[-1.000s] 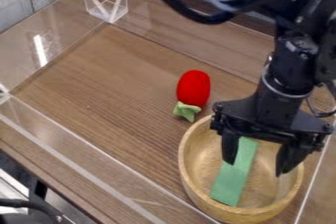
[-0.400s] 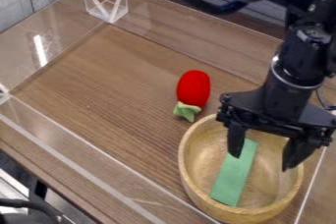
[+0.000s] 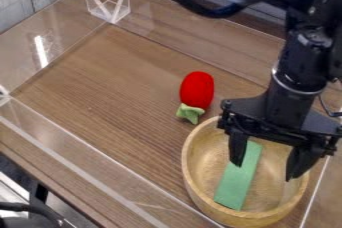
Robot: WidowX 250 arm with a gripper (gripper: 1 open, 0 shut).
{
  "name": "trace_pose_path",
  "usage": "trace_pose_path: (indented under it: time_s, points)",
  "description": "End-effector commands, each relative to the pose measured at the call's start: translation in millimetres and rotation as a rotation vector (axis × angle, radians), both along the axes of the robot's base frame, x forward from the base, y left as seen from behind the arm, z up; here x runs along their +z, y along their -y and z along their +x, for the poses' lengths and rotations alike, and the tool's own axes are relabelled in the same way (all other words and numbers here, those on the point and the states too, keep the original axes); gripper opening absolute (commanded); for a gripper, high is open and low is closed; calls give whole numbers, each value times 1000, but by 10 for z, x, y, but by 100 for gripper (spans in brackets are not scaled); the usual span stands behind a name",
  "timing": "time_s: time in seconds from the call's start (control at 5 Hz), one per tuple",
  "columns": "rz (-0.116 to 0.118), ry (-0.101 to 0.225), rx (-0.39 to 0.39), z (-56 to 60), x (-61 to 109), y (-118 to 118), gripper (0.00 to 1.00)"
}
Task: Remove the green block from the brown bowl and put it on the table
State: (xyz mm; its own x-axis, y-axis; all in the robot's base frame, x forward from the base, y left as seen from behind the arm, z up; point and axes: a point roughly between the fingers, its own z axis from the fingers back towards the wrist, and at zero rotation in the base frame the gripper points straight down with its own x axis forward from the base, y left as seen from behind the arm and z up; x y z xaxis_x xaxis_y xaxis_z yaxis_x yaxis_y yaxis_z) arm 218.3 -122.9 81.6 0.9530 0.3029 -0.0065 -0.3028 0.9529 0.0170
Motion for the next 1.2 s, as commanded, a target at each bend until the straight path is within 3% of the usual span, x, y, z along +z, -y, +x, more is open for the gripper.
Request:
trace_pose_path:
  time_s: [0.0, 0.4, 0.8, 1.0]
  points:
    - [-37, 36, 9, 73, 133, 11, 100]
    - [-57, 26, 60, 74, -109, 7, 100]
    - [-70, 14, -33, 3, -156, -121, 100]
    - [-81, 19, -44, 2, -50, -197, 100]
